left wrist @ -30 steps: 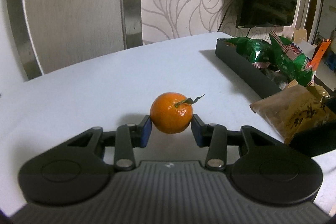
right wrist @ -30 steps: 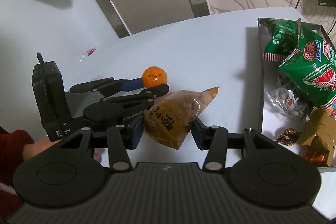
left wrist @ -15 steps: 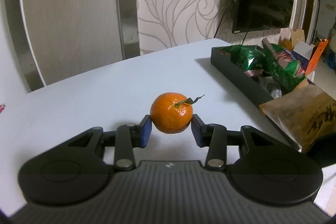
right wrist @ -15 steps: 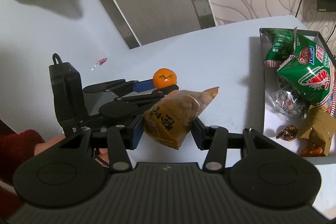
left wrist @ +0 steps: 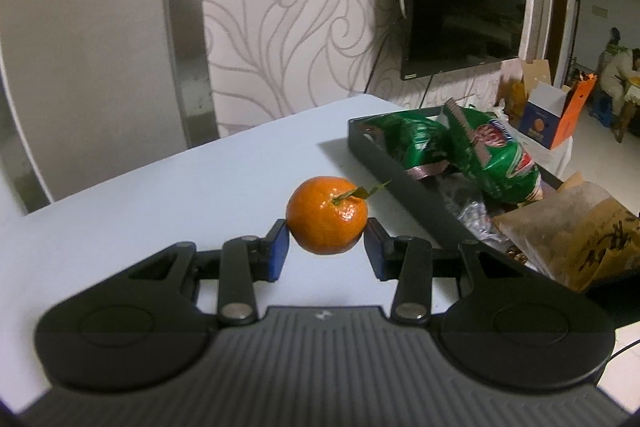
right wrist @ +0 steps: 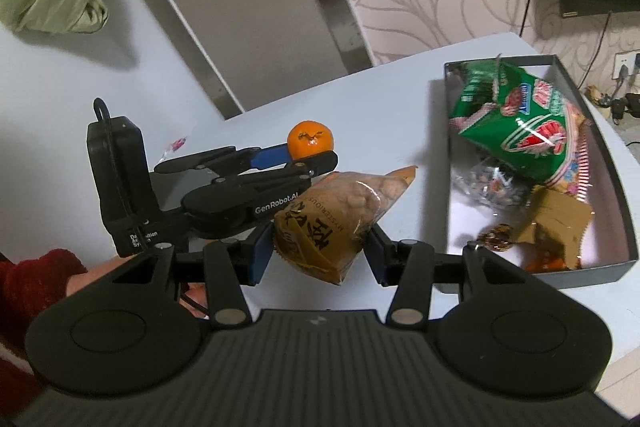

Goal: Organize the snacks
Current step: 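Carry the orange and peanut bag over the white box with both tools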

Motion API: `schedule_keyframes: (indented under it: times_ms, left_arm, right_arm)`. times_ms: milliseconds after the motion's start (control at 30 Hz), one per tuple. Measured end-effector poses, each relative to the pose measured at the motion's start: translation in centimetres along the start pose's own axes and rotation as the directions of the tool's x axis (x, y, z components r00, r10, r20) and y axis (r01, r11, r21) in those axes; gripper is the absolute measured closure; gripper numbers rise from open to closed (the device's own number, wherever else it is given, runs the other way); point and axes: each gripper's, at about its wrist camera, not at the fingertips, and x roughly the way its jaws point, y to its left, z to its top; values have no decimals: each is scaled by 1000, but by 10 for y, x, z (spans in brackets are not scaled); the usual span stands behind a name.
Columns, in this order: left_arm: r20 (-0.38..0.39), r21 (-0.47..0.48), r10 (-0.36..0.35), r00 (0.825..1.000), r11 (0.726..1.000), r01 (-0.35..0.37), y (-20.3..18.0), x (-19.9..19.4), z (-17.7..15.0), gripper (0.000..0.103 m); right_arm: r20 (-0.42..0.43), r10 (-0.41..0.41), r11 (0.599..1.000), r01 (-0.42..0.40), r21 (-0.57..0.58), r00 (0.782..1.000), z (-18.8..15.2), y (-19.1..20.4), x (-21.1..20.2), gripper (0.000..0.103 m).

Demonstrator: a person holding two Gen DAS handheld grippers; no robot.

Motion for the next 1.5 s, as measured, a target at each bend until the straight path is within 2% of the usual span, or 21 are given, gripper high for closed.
schedule_keyframes:
  times_ms: [367,700,800,1200,1333,1500]
  left_arm:
    - [15,32,-84,996,996,83,-35,8,16,59]
    - [-14,65,-199,980,978,199,-81,26,18,59]
    - [-22,79,-217,976,973,218,-92,34,19,59]
    - [-15,87,-198,980,976,199,-100,61,33,59]
    - [-38,97,-180,983,978,183,-99,77,32,59]
    - [-35,92,-171,985,981,173,-97,78,33,60]
  right_arm:
    - [35,-61,997,59,55,997,0,-30,-20,48]
    - [52,-168,978,159,133,985,-3,-76,-41,48]
    - [49,-177,974,168,151,983,-4,-86,-45,48]
    - [25,-206,970,201,138,978,2,-107,-43,48]
    - [18,-203,971,199,129,979,8,-111,-38,48]
    - [4,-184,978,182,103,983,17,-108,-27,48]
